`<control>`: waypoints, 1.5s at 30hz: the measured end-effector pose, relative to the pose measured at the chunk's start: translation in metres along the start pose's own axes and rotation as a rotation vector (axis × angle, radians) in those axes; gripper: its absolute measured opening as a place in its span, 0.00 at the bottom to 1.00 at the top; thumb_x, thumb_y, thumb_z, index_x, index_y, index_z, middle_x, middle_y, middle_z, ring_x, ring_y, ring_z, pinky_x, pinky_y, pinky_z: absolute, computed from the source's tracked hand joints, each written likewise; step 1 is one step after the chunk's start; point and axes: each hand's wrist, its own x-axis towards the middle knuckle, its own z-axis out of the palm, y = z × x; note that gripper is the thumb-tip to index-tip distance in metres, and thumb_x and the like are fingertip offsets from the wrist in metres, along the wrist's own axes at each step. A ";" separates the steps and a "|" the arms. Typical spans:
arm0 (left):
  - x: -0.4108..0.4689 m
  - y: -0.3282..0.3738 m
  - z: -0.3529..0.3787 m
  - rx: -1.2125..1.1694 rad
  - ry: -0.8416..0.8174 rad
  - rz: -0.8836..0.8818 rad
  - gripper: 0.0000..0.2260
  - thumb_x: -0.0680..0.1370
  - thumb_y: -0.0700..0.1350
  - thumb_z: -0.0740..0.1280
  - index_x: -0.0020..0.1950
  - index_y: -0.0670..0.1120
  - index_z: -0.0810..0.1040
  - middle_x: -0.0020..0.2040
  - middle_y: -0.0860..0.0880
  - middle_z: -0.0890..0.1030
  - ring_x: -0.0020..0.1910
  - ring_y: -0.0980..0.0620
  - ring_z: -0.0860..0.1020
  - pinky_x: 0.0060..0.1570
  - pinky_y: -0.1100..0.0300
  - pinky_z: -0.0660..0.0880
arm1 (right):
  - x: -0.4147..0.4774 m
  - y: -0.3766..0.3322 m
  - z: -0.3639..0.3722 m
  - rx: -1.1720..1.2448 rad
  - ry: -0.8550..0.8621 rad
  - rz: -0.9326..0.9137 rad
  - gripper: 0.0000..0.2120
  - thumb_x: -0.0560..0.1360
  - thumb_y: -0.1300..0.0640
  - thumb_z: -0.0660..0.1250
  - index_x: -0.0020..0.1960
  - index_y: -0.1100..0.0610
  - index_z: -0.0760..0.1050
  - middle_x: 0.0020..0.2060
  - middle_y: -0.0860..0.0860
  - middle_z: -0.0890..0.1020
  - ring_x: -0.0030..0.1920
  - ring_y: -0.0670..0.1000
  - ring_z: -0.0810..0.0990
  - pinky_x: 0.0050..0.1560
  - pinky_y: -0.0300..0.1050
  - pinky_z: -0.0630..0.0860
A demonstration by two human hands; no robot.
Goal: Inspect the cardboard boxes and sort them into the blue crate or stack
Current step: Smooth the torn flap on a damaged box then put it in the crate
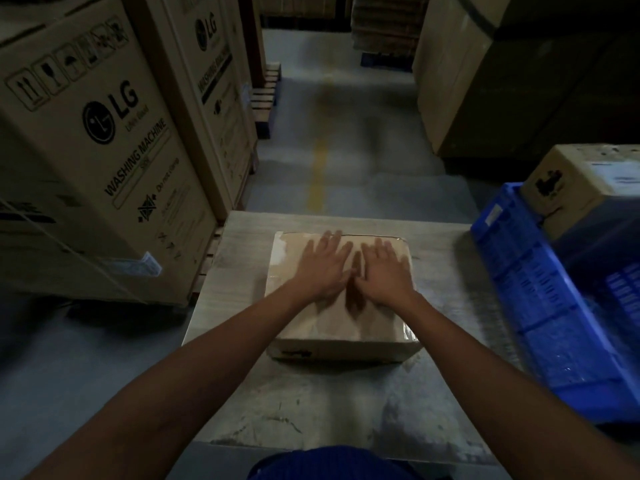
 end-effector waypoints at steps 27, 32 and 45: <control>-0.050 0.043 0.051 -0.045 0.040 0.080 0.21 0.85 0.51 0.52 0.78 0.48 0.65 0.81 0.46 0.57 0.80 0.46 0.55 0.76 0.47 0.54 | -0.072 0.020 0.048 -0.051 0.074 0.004 0.40 0.76 0.38 0.30 0.82 0.53 0.52 0.82 0.54 0.51 0.82 0.54 0.47 0.79 0.54 0.44; -0.058 0.048 0.043 -0.009 0.050 0.080 0.20 0.85 0.50 0.53 0.77 0.48 0.66 0.81 0.45 0.59 0.80 0.45 0.56 0.76 0.43 0.54 | -0.075 0.025 0.034 -0.037 0.038 -0.029 0.29 0.85 0.43 0.50 0.82 0.53 0.54 0.82 0.54 0.51 0.82 0.55 0.47 0.79 0.55 0.47; -0.095 0.057 0.064 -0.156 0.108 0.208 0.22 0.81 0.51 0.52 0.70 0.45 0.76 0.73 0.42 0.72 0.73 0.40 0.69 0.71 0.43 0.64 | -0.130 0.005 0.063 0.028 0.207 0.090 0.27 0.82 0.47 0.46 0.73 0.57 0.70 0.76 0.58 0.68 0.78 0.58 0.63 0.77 0.56 0.58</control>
